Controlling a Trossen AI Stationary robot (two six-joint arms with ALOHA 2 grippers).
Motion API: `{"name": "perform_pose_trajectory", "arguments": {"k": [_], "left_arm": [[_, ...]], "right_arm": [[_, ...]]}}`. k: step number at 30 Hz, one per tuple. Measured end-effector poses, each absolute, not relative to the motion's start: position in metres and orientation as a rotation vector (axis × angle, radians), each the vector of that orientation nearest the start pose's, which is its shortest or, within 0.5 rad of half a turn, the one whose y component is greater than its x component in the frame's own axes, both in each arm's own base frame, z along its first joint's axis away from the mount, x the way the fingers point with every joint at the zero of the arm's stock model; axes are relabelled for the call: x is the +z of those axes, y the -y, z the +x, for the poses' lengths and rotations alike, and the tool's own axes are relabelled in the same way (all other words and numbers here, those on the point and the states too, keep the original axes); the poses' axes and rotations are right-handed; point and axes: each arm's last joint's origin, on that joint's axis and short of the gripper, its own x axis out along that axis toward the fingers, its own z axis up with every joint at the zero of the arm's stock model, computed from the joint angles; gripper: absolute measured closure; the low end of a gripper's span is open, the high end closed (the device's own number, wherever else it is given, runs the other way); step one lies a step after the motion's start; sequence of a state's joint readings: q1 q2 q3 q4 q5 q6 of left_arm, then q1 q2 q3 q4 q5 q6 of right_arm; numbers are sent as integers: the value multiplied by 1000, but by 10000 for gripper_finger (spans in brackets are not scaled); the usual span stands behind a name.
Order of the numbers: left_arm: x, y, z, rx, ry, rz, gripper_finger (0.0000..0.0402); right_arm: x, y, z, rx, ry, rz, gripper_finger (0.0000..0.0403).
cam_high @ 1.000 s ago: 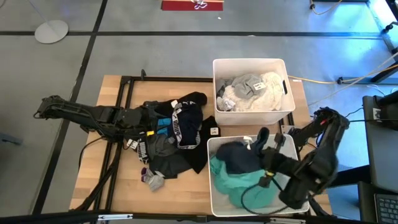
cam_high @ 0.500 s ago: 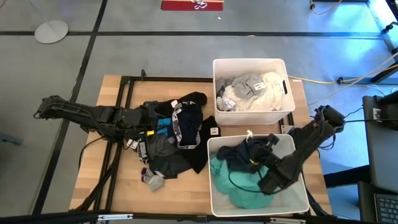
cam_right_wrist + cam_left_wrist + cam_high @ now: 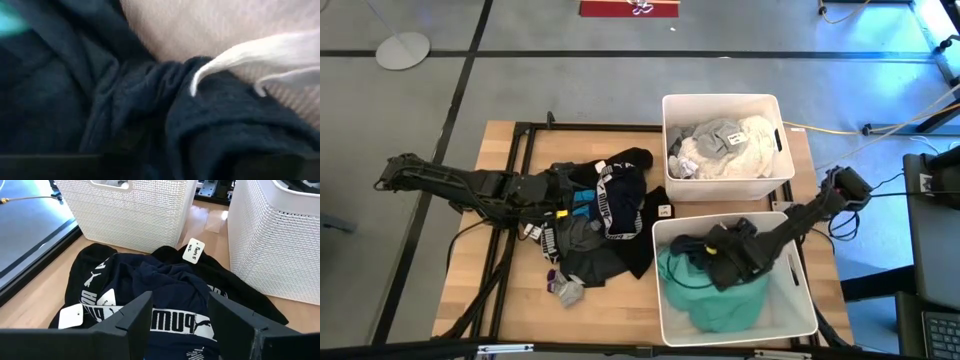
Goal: Sort clothes
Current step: Put the blue pants into the bottom white laundry bin, then put the blue underwear into the bottom white laundry bin
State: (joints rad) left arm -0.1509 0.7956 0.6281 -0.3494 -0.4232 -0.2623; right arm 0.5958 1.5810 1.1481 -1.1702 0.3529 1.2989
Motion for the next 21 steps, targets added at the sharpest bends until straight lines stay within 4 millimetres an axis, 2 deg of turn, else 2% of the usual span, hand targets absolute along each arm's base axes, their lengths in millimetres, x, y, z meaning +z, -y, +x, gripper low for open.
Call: {"name": "perform_pose_trajectory", "arguments": {"k": [5,10,16,21], "left_arm": [[264,14,169,329,-458,-108,221],[264,14,168,329,-459,-108,221],[264,14,168,328,-460,-104,221],[264,14,168,327,-462,-99,221]], "right_arm": [[228,-136,230,-618,-1392,373,195],[262,-137,232,-606,-1403,339,175],[313,-138,238,-565,-1273,295,173],[339,-136,246,-542,-1064,175,173]]}}
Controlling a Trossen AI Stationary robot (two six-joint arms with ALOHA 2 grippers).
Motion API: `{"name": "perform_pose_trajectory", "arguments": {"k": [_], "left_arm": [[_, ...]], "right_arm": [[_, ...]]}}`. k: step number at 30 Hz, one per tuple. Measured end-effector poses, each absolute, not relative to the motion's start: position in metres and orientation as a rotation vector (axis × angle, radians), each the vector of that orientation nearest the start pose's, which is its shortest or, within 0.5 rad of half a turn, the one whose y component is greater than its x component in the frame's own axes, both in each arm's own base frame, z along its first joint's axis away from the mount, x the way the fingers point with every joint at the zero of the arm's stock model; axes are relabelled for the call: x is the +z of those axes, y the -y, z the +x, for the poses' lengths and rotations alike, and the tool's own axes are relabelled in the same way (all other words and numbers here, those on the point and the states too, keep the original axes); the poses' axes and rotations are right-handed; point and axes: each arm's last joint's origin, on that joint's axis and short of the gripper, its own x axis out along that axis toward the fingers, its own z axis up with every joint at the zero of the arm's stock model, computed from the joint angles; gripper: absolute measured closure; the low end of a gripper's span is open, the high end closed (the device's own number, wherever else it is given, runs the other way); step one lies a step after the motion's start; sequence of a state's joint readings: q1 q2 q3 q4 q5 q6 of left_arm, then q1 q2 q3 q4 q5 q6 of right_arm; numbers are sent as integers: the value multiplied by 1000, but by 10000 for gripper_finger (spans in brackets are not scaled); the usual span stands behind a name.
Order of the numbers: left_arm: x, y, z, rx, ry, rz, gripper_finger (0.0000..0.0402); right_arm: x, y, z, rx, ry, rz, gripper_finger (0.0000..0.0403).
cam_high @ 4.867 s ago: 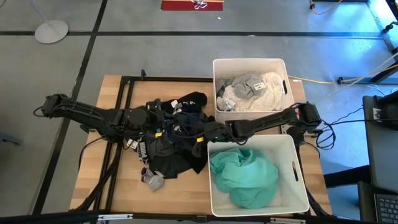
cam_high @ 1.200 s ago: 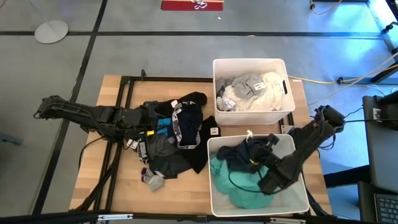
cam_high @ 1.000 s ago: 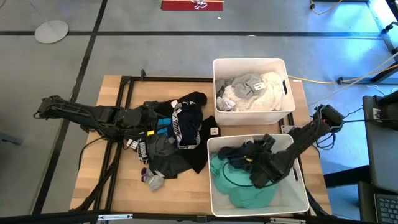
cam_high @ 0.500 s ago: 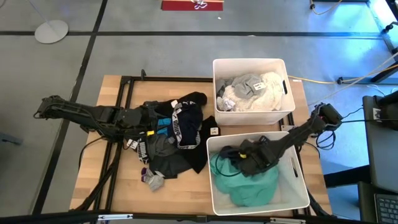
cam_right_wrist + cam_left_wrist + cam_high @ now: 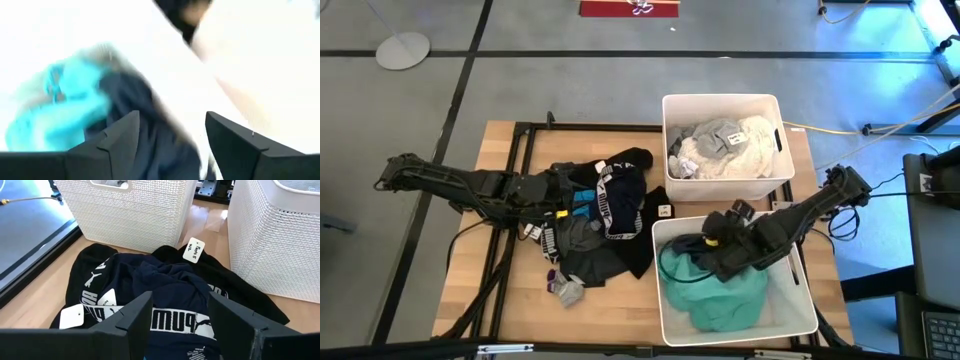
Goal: Sort clothes
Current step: Put the blue underwear into the bottom white laundry bin
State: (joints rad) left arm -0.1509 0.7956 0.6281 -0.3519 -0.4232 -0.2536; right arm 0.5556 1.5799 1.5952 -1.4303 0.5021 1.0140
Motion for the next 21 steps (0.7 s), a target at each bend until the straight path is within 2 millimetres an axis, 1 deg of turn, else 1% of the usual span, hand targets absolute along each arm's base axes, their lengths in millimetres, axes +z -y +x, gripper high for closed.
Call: {"name": "perform_pose_trajectory", "arguments": {"k": [5,11,16,21], "left_arm": [[263,14,168,327,-464,-99,221],[260,14,172,330,-486,-94,221],[249,16,183,337,-553,-74,221],[233,18,195,345,-646,-42,221]], "right_arm": [[346,-137,255,-541,-897,52,173],[352,-137,268,-525,-774,-11,173],[352,-141,278,-515,-667,-111,173],[352,-145,285,-464,-627,-161,173]]}}
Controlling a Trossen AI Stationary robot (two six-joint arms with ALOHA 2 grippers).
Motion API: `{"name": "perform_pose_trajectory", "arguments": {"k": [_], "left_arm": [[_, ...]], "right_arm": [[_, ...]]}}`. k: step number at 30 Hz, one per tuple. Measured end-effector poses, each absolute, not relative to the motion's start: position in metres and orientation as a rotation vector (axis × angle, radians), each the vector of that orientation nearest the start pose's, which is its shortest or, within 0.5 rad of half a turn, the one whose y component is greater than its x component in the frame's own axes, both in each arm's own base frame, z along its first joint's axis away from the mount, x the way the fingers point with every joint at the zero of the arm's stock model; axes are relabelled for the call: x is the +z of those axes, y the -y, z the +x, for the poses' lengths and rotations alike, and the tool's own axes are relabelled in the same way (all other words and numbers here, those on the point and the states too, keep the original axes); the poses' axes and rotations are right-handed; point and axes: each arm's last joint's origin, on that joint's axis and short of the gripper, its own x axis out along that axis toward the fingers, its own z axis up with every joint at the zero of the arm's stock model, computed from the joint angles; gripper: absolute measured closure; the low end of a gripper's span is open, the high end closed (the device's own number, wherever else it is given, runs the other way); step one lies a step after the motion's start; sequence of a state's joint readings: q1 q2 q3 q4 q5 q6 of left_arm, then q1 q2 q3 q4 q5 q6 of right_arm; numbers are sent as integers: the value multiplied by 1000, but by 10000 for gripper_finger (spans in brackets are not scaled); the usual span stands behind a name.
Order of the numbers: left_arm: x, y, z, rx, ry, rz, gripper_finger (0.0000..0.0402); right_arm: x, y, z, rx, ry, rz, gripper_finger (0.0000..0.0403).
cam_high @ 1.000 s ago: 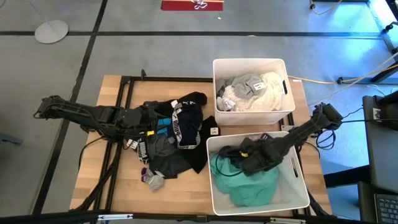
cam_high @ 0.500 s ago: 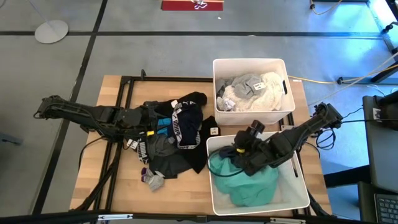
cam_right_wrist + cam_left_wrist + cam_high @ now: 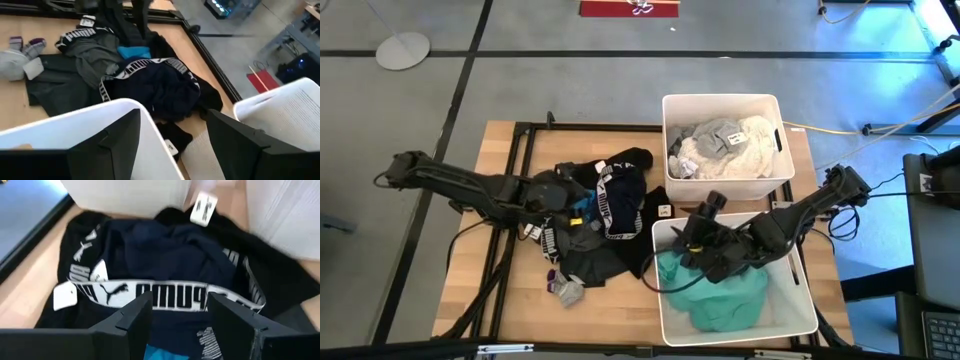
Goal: Sort clothes
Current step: Put the blue underwear into the bottom white laundry bin
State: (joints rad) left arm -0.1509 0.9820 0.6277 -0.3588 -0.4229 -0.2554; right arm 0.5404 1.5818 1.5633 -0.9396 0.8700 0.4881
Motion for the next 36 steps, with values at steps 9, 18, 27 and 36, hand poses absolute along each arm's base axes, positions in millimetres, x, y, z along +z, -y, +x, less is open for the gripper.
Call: {"name": "perform_pose_trajectory", "arguments": {"k": [9,18,27,36], "left_arm": [[203,21,211,326,-815,-10,221],[178,19,233,346,-865,31,228],[169,18,246,335,-841,72,359],[205,31,241,240,-632,129,390]], "right_arm": [[340,-146,286,-453,-649,-190,173],[327,-146,287,-454,-656,-200,173],[326,-148,289,-426,-648,-180,173],[334,-153,297,-372,-576,-269,173]]}}
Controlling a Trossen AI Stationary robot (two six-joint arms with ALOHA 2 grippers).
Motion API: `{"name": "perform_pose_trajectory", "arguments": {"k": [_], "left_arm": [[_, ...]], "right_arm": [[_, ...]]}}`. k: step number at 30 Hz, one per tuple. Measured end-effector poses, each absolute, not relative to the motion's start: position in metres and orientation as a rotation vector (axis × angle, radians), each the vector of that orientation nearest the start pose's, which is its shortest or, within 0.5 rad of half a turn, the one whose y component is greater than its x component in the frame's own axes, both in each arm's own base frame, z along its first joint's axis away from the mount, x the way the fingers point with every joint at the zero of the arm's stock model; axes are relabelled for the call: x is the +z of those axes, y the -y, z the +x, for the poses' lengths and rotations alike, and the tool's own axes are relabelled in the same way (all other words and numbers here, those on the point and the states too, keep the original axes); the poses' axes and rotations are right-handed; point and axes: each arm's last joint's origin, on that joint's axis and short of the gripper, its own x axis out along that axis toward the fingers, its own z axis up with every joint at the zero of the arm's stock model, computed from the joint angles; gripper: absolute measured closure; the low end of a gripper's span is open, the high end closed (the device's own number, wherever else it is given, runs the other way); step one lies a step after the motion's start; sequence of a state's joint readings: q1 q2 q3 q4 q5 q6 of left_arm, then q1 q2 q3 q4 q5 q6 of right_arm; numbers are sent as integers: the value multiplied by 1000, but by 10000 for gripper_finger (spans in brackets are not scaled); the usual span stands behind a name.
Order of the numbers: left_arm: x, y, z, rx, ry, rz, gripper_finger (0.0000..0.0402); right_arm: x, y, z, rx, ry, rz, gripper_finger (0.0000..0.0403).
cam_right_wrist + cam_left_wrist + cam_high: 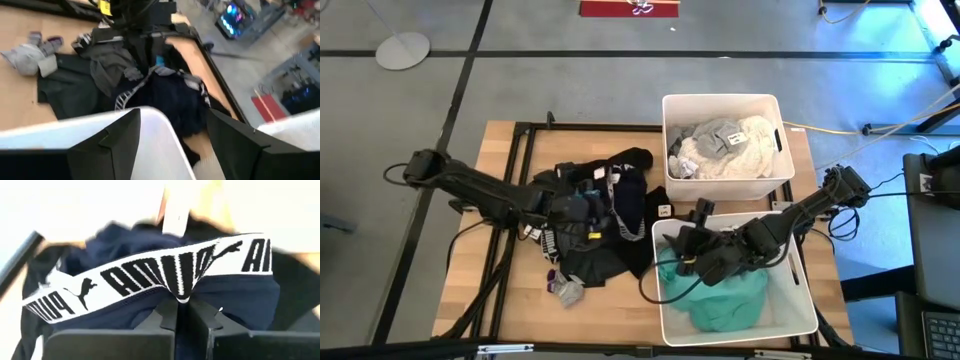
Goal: Sort clothes
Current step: Put the blue underwear into the bottom white laundry bin
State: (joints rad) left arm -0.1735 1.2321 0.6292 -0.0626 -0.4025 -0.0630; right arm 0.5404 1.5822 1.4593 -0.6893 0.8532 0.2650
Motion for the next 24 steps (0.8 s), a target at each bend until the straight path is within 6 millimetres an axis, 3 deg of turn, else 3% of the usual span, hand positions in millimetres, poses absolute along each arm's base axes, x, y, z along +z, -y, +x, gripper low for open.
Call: {"name": "perform_pose_trajectory", "arguments": {"k": [6,16,24], "left_arm": [[235,38,227,188,-475,138,393],[258,41,218,160,-333,141,390],[262,42,220,157,-283,147,389]], "right_arm": [[347,-152,312,-278,-473,-294,173],[355,-96,354,-178,-357,-13,173],[325,-63,387,-211,-405,98,173]]}}
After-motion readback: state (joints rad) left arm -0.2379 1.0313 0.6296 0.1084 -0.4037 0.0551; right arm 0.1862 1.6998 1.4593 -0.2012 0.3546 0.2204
